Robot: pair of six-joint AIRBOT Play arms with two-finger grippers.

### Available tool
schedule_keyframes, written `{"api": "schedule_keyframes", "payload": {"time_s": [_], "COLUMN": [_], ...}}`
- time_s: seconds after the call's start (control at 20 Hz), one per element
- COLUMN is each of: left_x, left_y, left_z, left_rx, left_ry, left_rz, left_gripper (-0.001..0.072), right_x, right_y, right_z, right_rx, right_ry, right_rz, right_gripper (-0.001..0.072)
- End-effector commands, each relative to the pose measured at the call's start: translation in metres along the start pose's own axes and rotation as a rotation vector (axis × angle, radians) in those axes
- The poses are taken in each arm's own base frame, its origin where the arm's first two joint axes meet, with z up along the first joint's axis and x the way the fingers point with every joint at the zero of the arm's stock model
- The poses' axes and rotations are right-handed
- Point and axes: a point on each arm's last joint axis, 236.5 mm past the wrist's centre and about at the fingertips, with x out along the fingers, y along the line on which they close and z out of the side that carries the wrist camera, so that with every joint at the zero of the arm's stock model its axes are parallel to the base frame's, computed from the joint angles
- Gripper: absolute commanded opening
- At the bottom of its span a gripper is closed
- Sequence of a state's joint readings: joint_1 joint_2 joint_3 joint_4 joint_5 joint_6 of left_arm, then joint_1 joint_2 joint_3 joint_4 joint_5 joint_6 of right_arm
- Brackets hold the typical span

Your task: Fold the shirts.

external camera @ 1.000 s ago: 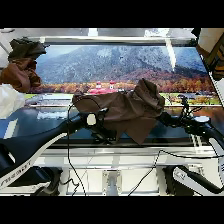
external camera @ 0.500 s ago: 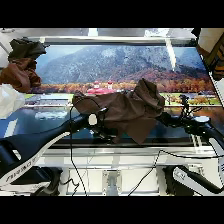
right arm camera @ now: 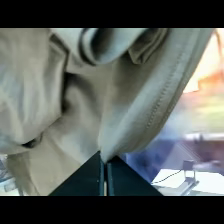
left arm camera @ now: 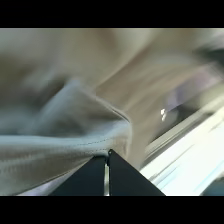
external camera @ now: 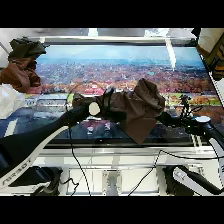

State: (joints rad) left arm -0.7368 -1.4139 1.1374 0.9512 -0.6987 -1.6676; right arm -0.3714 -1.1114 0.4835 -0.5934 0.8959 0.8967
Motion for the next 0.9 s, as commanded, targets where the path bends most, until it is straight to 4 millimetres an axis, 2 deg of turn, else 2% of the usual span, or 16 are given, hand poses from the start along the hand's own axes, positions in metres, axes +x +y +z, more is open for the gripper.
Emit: {"api": "schedule_keyframes", "payload": {"time_s": [0.0, 0.15, 0.3, 0.5, 0.65, 0.75, 0.8, 0.85], "left_x": [-0.061, -0.113, -0.171, -0.264, -0.321, -0.363, -0.38, -0.394], "left_y": [-0.049, -0.06, -0.066, -0.054, -0.06, -0.065, -0.06, -0.045], "left_z": [0.072, 0.1, 0.12, 0.148, 0.154, 0.162, 0.167, 0.172], "left_rx": [0.19, 0.264, 0.321, 0.355, 0.395, 0.44, 0.435, 0.411], "left_ry": [-0.225, -0.361, -0.512, -0.766, -0.9, -0.997, -1.035, -1.053], "left_rz": [-0.02, 0.039, 0.1, 0.263, 0.314, 0.373, 0.433, 0.516], "left_gripper": [0.0012, 0.0012, 0.0011, 0.0011, 0.001, 0.0009, 0.0009, 0.0009], "right_x": [-0.016, -0.048, -0.093, -0.156, -0.186, -0.217, -0.232, -0.244], "right_y": [0.014, 0.041, 0.06, 0.078, 0.121, 0.156, 0.172, 0.184], "right_z": [0.009, 0.018, 0.027, 0.038, 0.046, 0.061, 0.068, 0.072], "right_rx": [-0.073, -0.176, -0.196, -0.231, -0.324, -0.395, -0.427, -0.457], "right_ry": [-0.053, -0.146, -0.277, -0.425, -0.449, -0.528, -0.571, -0.602], "right_rz": [0.003, 0.005, 0.002, -0.028, 0.02, 0.05, 0.063, 0.066], "right_gripper": [0.0026, 0.0026, 0.0026, 0.0024, 0.0024, 0.0024, 0.0024, 0.0024]}}
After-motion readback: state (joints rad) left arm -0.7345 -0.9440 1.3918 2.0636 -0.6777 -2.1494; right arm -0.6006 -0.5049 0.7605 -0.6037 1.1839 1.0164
